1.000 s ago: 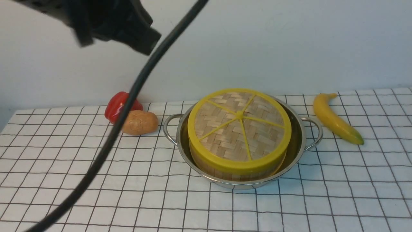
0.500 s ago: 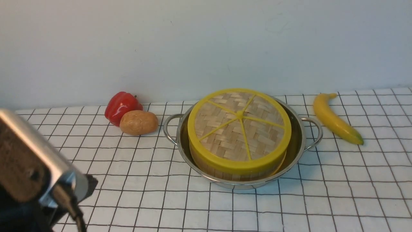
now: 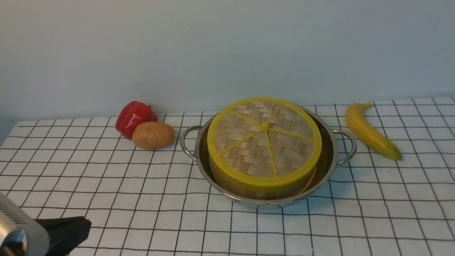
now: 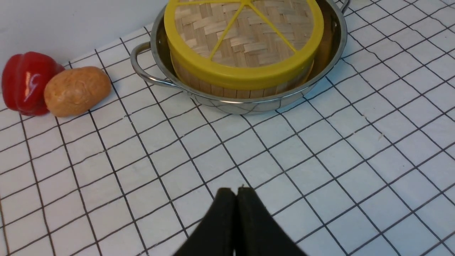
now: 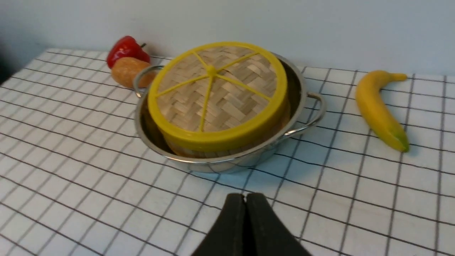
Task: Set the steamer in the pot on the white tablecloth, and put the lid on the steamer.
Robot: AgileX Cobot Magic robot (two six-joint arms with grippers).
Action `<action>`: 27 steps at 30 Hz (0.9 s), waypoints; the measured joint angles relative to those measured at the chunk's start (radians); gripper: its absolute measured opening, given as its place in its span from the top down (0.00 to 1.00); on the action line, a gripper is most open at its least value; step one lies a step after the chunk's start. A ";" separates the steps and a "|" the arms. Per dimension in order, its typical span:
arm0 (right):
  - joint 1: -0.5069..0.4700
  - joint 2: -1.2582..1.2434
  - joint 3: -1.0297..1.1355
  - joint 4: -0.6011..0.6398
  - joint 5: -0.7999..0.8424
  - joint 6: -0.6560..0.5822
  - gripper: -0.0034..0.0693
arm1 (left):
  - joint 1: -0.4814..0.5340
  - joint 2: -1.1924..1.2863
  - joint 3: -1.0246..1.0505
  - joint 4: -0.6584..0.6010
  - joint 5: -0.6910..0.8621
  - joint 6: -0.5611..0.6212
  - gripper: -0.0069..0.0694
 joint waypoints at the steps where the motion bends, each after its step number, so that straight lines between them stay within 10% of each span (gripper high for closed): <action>1: 0.000 0.000 0.000 0.023 0.000 0.000 0.95 | 0.000 0.000 0.000 0.001 0.000 0.000 0.91; 9: 0.000 0.000 0.000 0.136 -0.001 0.001 0.92 | 0.022 -0.008 0.006 0.001 -0.003 0.000 0.90; 18: 0.000 0.000 0.000 0.177 -0.005 0.001 0.88 | 0.540 -0.228 0.099 0.026 -0.149 0.044 0.88; 27: 0.000 0.000 0.000 0.178 -0.004 0.001 0.86 | 0.674 -0.469 0.483 0.082 -0.450 0.050 0.85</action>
